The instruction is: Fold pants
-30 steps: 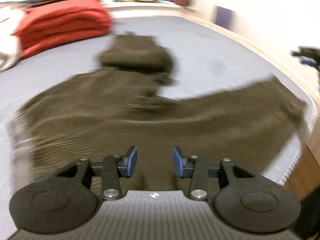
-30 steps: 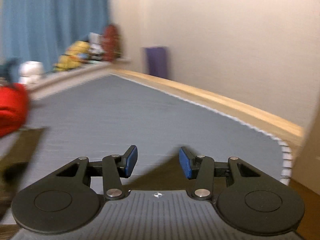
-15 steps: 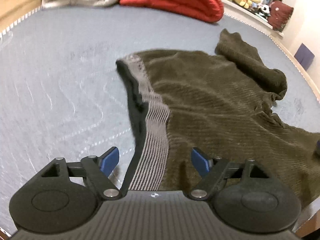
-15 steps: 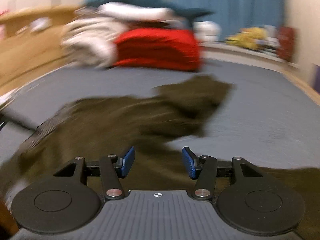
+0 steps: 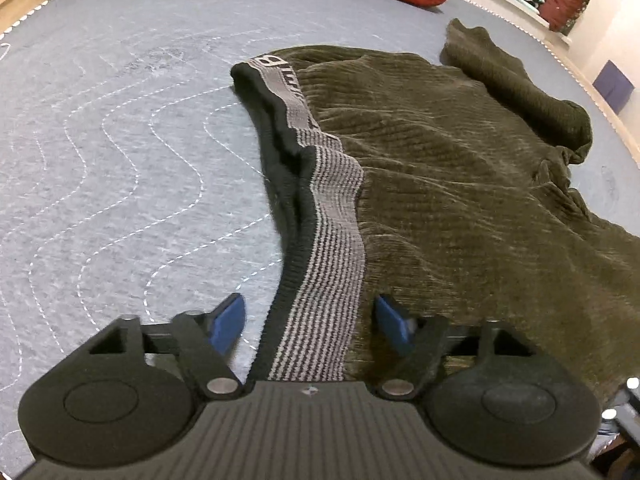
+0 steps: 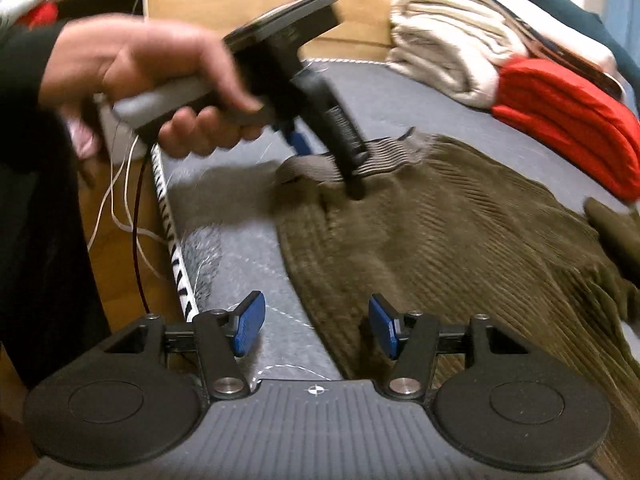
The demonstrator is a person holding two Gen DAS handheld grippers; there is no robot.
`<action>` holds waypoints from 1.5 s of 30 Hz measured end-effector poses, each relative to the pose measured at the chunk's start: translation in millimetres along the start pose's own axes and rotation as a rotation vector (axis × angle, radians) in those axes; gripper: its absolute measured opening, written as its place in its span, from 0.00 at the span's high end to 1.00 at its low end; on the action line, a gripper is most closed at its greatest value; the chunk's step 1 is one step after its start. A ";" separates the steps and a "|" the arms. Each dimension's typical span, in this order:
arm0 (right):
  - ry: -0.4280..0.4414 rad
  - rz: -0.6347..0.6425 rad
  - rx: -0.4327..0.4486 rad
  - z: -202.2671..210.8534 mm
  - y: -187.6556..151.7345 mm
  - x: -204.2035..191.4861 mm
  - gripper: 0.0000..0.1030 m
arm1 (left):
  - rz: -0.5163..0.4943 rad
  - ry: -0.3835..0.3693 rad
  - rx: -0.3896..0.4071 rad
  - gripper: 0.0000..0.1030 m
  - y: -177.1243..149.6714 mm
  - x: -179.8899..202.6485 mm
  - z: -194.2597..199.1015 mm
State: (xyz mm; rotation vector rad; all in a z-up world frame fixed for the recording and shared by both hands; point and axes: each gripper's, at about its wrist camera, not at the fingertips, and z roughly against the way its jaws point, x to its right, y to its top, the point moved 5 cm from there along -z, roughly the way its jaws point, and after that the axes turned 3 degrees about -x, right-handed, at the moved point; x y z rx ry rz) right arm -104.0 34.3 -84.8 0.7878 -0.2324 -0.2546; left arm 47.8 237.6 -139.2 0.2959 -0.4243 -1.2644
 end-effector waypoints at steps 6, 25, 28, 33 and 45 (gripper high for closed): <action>-0.012 0.019 -0.032 -22.4 2.5 4.6 0.45 | -0.067 -0.003 0.021 0.55 -2.7 7.1 5.9; 0.036 0.179 -0.051 -25.2 2.8 -6.9 0.76 | -0.090 0.100 0.017 0.56 -15.1 1.6 50.6; 0.040 0.101 -0.014 -10.2 13.2 3.3 0.56 | -0.139 0.175 0.155 0.49 -2.0 11.4 72.4; 0.028 -0.098 0.024 7.0 17.6 36.2 0.51 | -0.137 0.043 0.276 0.49 14.0 36.2 91.9; -0.064 -0.406 -0.021 21.6 -1.4 116.8 0.41 | -0.323 0.186 0.209 0.52 27.8 119.5 46.6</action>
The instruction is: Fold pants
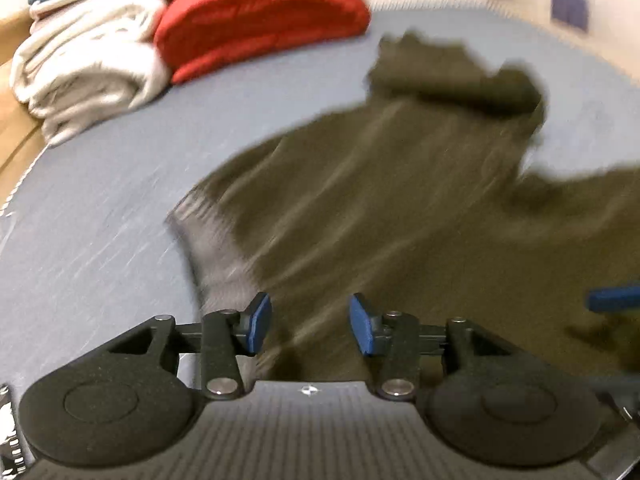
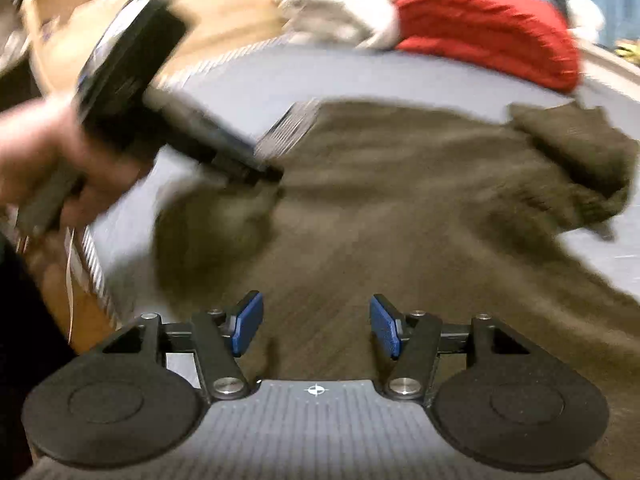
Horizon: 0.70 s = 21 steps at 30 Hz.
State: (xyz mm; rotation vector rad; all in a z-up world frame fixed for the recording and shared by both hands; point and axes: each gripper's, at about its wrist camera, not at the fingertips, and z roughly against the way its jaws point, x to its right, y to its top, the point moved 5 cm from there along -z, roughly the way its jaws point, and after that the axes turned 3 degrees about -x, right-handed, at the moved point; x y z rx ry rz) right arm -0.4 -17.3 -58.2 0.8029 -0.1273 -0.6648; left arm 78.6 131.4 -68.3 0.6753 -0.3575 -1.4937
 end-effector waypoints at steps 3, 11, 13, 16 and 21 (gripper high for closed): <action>-0.081 -0.120 0.107 17.3 21.6 40.4 0.40 | 0.044 -0.030 0.028 0.52 19.4 16.2 1.0; -0.277 -0.551 0.307 47.4 69.9 178.6 0.40 | 0.230 -0.078 0.057 0.52 66.9 45.5 -0.6; -0.310 -0.621 0.341 44.8 73.6 208.3 0.38 | 0.271 -0.087 0.058 0.52 77.8 49.1 -5.2; -0.359 -0.697 0.359 30.9 73.1 248.0 0.33 | 0.307 -0.103 0.053 0.52 89.1 56.3 -10.3; -0.356 -0.795 0.332 -13.7 68.1 288.7 0.22 | 0.321 -0.139 0.040 0.51 98.9 71.6 -22.0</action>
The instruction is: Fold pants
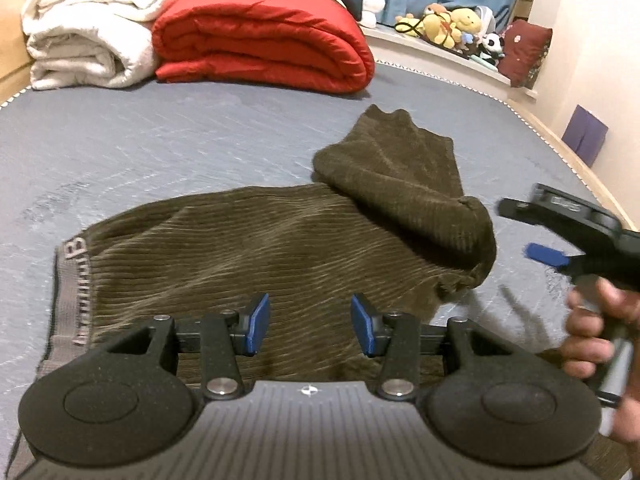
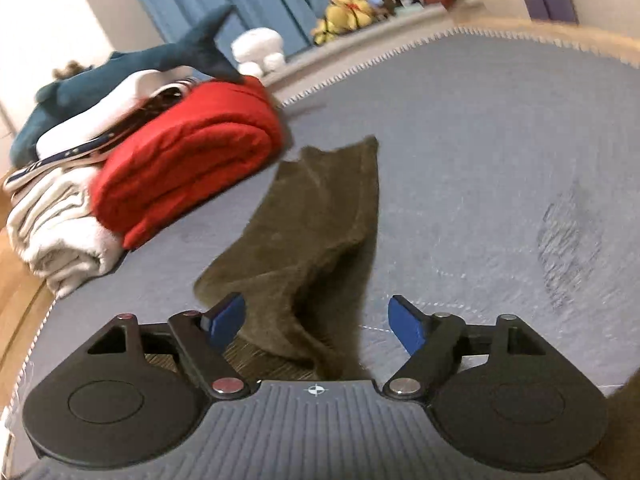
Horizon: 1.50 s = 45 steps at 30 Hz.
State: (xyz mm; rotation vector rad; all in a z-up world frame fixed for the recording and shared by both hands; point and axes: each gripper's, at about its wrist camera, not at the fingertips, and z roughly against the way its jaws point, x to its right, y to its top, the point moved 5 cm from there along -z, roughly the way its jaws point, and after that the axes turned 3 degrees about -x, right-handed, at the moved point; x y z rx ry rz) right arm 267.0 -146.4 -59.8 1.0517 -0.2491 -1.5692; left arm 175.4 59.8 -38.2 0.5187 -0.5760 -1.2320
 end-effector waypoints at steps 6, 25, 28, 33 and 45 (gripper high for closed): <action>0.068 0.067 -0.023 -35.6 -2.3 -17.8 0.20 | 0.005 -0.007 -0.043 0.50 -2.3 1.8 -22.2; 0.182 0.481 0.092 3.1 -8.8 -87.2 0.92 | 0.117 0.028 -0.008 0.50 13.0 -33.2 -47.4; 0.330 0.658 0.110 32.9 -24.9 -116.2 0.93 | 0.168 0.044 0.011 0.50 20.0 -44.0 -46.7; 0.437 0.759 -0.072 31.5 -57.1 -125.5 0.90 | 0.210 0.061 0.010 0.50 22.7 -52.5 -49.0; 0.421 -0.123 -0.234 -21.5 -10.7 -28.9 0.31 | 0.204 0.049 -0.003 0.47 21.9 -48.6 -53.6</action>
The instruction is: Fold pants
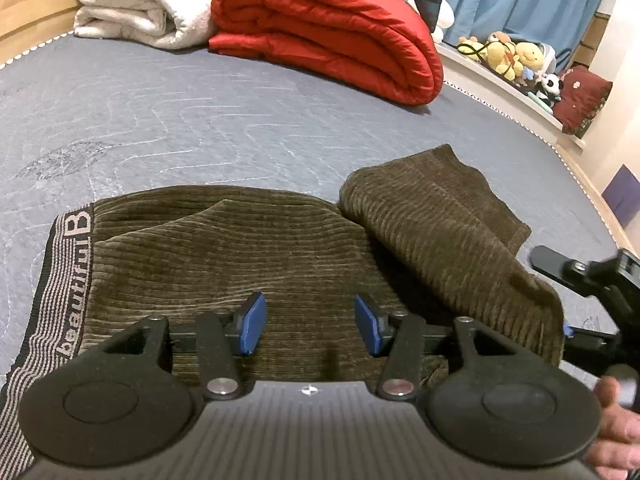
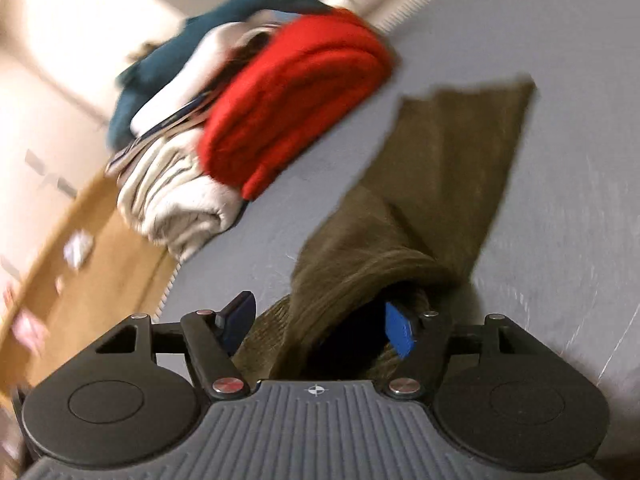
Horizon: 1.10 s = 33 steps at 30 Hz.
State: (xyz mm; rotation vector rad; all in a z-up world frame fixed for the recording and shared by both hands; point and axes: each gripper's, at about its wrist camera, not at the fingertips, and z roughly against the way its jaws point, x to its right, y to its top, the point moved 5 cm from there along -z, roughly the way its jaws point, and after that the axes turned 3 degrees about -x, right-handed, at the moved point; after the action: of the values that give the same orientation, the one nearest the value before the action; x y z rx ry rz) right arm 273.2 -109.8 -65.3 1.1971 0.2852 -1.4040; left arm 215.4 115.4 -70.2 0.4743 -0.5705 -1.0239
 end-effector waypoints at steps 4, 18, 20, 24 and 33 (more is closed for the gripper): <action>-0.010 0.007 0.004 -10.5 -3.3 -1.9 0.52 | -0.002 0.006 0.001 0.47 -1.7 -0.1 -0.9; 0.093 0.862 -0.157 -1.4 -72.1 -117.6 0.92 | 0.049 0.057 0.037 0.47 6.7 -12.0 4.2; 0.049 0.870 -0.235 -10.8 -78.2 -110.9 0.88 | 0.058 0.060 0.033 0.47 7.0 -13.6 3.8; 0.033 0.796 -0.252 -7.1 -71.5 -103.1 0.78 | 0.065 0.055 0.025 0.47 7.1 -15.2 2.9; 0.245 0.232 0.007 43.9 10.4 -61.6 0.61 | 0.069 0.045 0.015 0.45 6.0 -15.3 2.0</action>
State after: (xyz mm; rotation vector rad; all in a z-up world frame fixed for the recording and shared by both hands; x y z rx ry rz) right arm 246.3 -109.5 6.1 1.3640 0.3009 -1.0608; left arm 211.9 131.5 -68.4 0.4863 -0.5514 -0.9418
